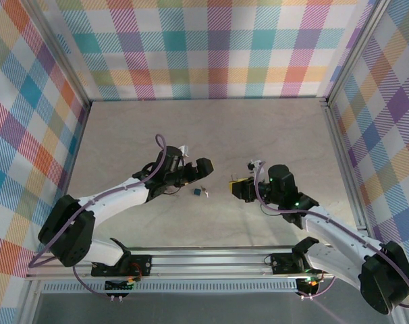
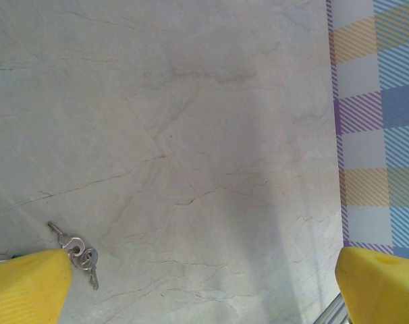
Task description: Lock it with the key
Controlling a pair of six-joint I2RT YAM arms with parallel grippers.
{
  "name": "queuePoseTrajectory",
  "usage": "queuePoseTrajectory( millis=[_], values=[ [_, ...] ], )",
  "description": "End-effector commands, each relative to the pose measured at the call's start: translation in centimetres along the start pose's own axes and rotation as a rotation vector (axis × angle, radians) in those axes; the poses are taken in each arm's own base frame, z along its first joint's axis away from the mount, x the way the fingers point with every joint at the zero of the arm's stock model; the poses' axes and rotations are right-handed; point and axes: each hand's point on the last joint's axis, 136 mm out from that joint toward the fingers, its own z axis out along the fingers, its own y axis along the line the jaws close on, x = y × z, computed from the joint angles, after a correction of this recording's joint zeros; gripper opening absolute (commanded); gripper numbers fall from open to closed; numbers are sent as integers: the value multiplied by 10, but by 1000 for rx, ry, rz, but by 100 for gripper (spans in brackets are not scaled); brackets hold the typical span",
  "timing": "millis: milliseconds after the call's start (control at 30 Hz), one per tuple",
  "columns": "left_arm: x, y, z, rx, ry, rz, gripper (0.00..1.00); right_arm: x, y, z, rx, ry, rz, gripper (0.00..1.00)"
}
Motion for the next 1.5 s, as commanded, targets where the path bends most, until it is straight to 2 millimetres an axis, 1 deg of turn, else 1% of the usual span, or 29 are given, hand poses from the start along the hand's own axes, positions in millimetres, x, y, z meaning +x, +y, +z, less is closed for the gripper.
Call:
queuePoseTrajectory(
  millis=[0,167,233,367,467,600,833,1000,1233,1467],
  values=[
    [-9,-27,3,74,-22,8,100,-10,16,-5,-62,-33,-32,27],
    [-11,-44,7,106,-17,8,100,-7,22,-7,-96,-22,-39,27],
    [-12,-55,8,130,-16,11,100,-5,23,-7,-107,-13,-37,28],
    [-5,-76,14,178,6,21,100,-4,28,-5,-135,0,-41,27],
    [4,-84,21,195,36,25,100,-4,31,-6,-151,4,-46,27],
    [12,-84,27,211,62,15,100,-3,33,-5,-163,8,-48,27],
    [20,-85,30,250,83,-6,99,-1,36,-4,-184,24,-48,27],
    [25,-87,26,267,86,-2,96,1,35,-3,-184,36,-44,27],
    [35,-79,24,249,99,9,93,0,36,-3,-185,41,-44,27],
    [34,-82,21,268,89,8,89,1,37,-4,-190,47,-43,27]
  ],
)
